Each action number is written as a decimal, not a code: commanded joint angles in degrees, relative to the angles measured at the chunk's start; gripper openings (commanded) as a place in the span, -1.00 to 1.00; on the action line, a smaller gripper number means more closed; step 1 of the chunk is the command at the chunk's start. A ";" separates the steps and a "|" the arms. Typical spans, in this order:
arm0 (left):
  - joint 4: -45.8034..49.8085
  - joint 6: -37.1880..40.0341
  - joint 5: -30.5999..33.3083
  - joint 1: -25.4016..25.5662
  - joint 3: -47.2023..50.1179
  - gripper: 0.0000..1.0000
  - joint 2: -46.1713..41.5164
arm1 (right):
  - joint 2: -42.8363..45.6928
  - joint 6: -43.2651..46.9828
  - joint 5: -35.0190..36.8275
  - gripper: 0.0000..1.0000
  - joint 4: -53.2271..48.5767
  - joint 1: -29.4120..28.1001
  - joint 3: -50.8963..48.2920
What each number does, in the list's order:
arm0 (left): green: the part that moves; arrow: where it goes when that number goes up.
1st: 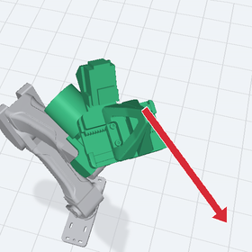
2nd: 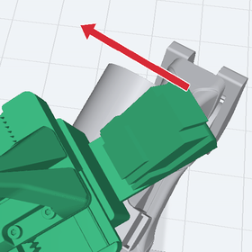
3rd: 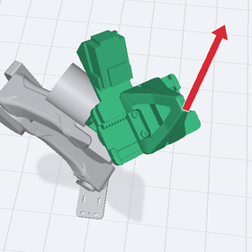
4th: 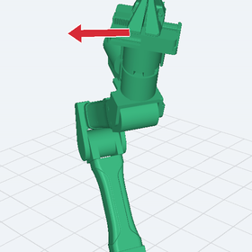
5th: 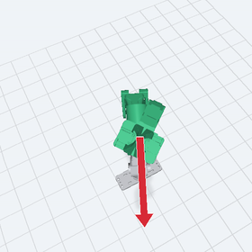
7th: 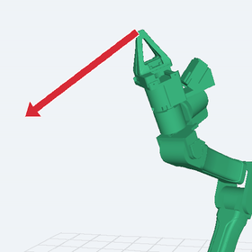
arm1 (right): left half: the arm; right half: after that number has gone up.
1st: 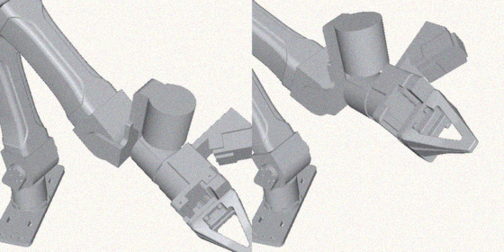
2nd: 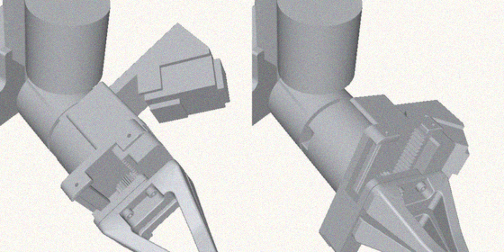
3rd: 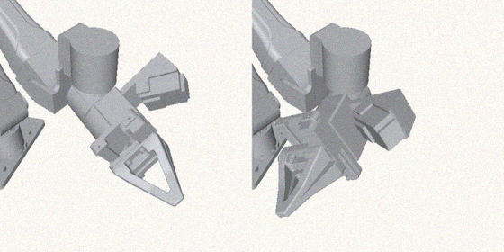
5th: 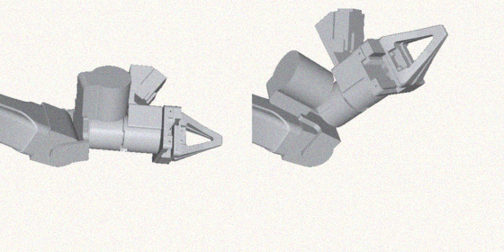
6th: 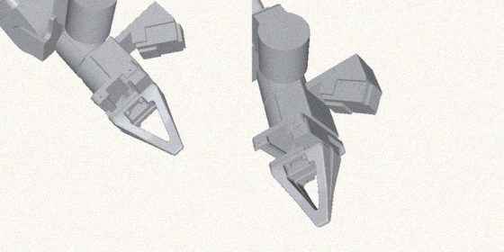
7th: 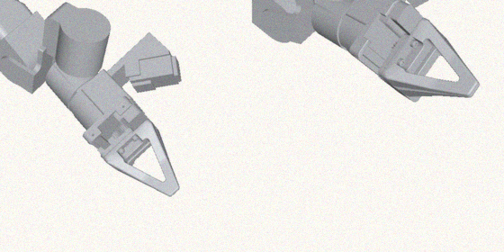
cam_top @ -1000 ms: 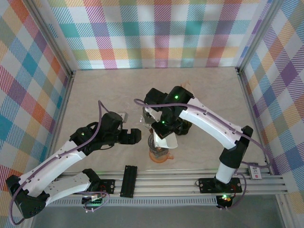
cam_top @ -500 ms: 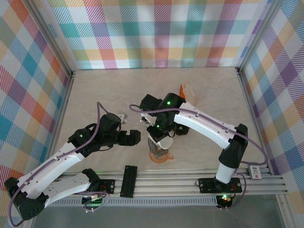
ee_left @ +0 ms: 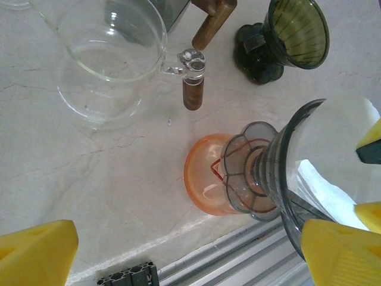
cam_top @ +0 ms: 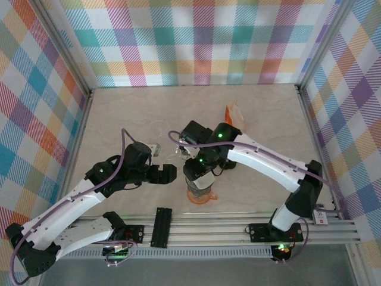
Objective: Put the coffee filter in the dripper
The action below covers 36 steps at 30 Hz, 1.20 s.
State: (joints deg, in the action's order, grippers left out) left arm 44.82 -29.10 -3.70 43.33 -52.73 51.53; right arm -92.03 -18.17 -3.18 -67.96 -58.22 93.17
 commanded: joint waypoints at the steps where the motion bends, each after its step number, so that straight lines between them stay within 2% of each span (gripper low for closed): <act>1: 0.08 -0.17 -1.55 -0.53 -0.42 0.89 -0.77 | 4.20 -0.70 0.46 0.19 3.49 -0.38 -1.82; 4: -0.22 0.26 -2.95 -0.57 -2.20 0.89 -0.09 | 8.25 -1.94 3.00 0.41 5.99 -0.41 -4.27; 6: -0.72 1.04 -4.63 -0.53 -3.95 0.81 1.26 | 11.11 -3.18 7.59 0.50 6.98 -0.24 -6.42; 8: -0.83 2.03 -7.17 -0.36 -6.54 0.53 3.91 | 14.38 -4.64 11.86 0.58 8.45 0.39 -9.47; 10: -0.23 2.66 -8.03 0.40 -9.23 0.26 7.36 | 17.06 -5.49 12.08 0.59 9.63 1.89 -12.52; 11: 0.38 3.02 -7.94 1.35 -10.62 0.21 8.99 | 18.11 -5.80 11.63 0.59 10.10 2.66 -13.78; 17: 2.75 4.70 -4.93 7.12 -16.26 0.24 16.78 | 22.28 -5.80 13.05 0.60 9.87 3.88 -18.71; 20: 4.55 4.83 -3.92 8.38 -18.22 0.25 20.83 | 24.34 -5.75 13.14 0.61 10.07 4.51 -20.39; 24: 6.77 5.10 -3.13 8.83 -19.29 0.21 23.76 | 26.24 -5.30 12.53 0.62 10.11 5.44 -22.07; 31: 11.57 7.20 -4.60 9.18 -20.99 -0.01 26.07 | 27.08 -4.72 10.84 0.61 10.80 6.45 -24.06; 36: 13.95 8.82 -4.39 9.14 -21.64 -0.03 26.31 | 25.36 -3.01 7.95 0.54 12.07 6.71 -23.86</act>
State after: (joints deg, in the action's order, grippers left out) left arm 55.24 -22.39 -7.92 51.75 -72.77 77.58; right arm -65.76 -22.90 7.35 -57.80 -51.81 69.14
